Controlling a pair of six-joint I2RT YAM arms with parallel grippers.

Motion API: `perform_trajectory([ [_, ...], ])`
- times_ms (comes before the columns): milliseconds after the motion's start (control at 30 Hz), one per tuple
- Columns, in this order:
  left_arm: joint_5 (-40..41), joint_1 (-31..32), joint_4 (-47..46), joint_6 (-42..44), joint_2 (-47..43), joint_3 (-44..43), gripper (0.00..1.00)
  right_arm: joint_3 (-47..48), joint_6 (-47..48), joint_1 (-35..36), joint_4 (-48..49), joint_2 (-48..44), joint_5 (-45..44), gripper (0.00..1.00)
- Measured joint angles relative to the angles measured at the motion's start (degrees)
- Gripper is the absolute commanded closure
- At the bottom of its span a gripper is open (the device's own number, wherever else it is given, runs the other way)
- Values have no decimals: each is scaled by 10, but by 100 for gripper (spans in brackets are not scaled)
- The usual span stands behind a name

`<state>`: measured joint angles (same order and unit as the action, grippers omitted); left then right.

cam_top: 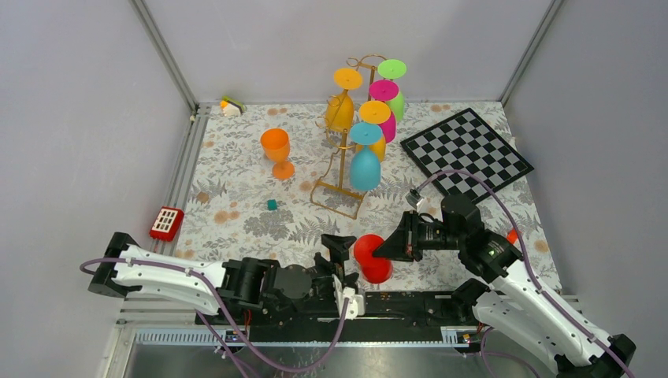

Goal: Place the wine glass upside down on the wine glass rack
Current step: Turn the wine glass upside down at the wine rack.

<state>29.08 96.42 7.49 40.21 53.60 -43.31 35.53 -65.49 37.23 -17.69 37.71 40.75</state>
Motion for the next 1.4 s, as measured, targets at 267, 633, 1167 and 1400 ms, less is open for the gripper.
perform_trajectory([
  [267, -8, 1, -17, -256, 9, 22, 1, 25, 61, 0, -79, 1, -23, 100],
  [633, 28, 1, 1, -570, 31, 20, 1, 67, 139, 0, -162, 12, -54, 100],
  [1167, -137, -205, 88, -830, -39, -2, 2, 68, 171, 0, -195, 11, -73, 100],
  [1400, -325, -333, 24, -940, -59, 80, 4, 68, 171, 0, -198, 12, -73, 100],
])
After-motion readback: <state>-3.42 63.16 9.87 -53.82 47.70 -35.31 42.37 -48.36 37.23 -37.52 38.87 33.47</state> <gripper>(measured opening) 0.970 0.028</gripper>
